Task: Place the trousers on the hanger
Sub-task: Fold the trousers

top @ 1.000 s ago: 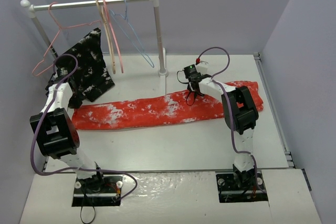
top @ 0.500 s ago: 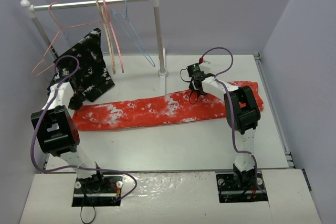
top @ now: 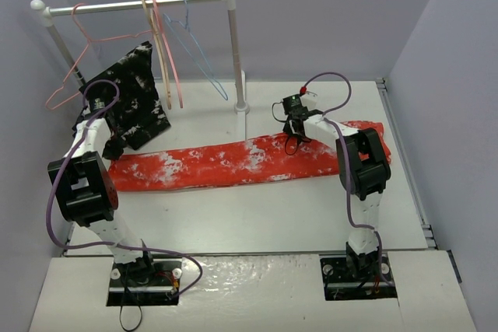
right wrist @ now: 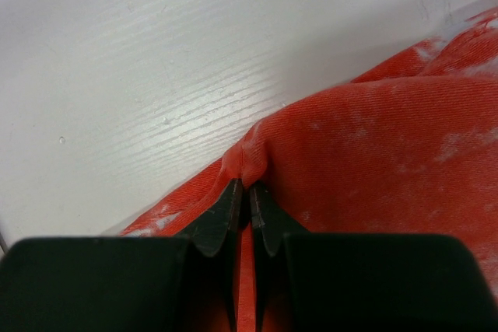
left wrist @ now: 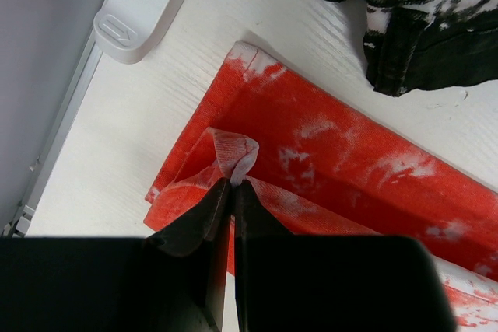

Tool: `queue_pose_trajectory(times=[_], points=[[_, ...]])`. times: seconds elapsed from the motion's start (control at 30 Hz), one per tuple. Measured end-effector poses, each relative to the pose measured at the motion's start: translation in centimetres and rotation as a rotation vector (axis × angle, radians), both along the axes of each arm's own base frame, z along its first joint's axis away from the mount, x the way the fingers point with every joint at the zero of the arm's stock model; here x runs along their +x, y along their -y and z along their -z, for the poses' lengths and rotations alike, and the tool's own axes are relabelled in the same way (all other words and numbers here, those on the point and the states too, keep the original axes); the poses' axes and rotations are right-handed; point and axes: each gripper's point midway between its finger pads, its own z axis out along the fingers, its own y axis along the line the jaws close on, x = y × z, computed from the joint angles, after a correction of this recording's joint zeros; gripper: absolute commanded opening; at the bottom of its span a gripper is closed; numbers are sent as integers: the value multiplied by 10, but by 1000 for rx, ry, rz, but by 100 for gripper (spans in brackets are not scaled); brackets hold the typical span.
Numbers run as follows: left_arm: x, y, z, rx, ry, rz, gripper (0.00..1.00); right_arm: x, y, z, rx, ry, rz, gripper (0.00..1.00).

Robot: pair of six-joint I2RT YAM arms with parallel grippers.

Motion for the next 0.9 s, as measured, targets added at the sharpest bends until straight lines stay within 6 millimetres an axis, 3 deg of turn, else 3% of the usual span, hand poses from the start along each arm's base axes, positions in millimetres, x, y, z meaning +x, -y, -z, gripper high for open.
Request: queue_pose_trajectory(times=[0.4,0.5,0.63,0.73,0.9], points=[[14,-2,-2,14,53,17,1,-4,2,-2,30,-9,-13,0],[18,-4,2,18,59,30,9,-4,2,0,36,-12,-18,0],[27,-16,12,68,64,24,29,-5,8,3,19,-16,-22,0],[28,-30,14,115,68,9,50,-4,20,5,2,-21,-7,0],[34,-43,-9,182,137,-6,54,-3,30,3,-11,-24,-20,5]])
